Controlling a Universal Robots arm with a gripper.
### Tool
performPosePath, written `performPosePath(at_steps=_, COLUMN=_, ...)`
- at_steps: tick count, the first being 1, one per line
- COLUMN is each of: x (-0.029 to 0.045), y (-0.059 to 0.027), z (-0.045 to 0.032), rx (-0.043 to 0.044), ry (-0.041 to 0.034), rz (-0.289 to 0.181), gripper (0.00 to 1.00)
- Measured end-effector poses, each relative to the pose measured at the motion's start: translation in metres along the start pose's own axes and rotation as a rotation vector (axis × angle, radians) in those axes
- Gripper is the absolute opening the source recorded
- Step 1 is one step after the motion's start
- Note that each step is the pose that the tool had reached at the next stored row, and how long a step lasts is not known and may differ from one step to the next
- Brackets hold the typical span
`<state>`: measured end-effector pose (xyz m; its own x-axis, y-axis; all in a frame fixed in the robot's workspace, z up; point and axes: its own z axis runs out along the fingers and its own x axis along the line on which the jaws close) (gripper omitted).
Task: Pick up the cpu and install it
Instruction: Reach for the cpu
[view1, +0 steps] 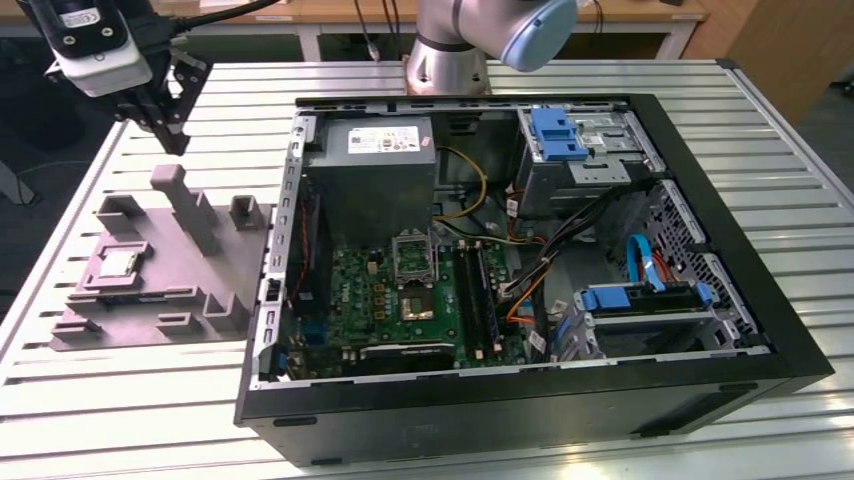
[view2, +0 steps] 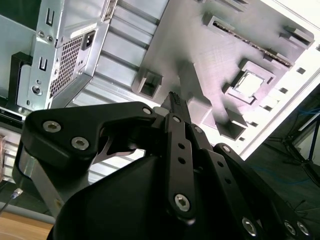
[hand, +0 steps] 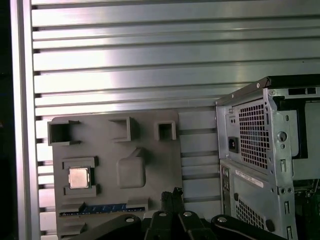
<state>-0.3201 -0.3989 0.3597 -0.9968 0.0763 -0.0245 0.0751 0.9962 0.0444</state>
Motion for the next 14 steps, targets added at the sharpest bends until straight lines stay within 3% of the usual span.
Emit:
performPosePath(at_steps=7, x=0.0131, y=-0.0010, z=-0.0003, rx=0.0001, ry=0.0001, rz=0.000, gripper=0.11)
performPosePath(at_steps=14, x=0.0198, y=-0.0015, z=-0.0002, rx=0.0000, ry=0.0000, rz=0.000, gripper=0.11)
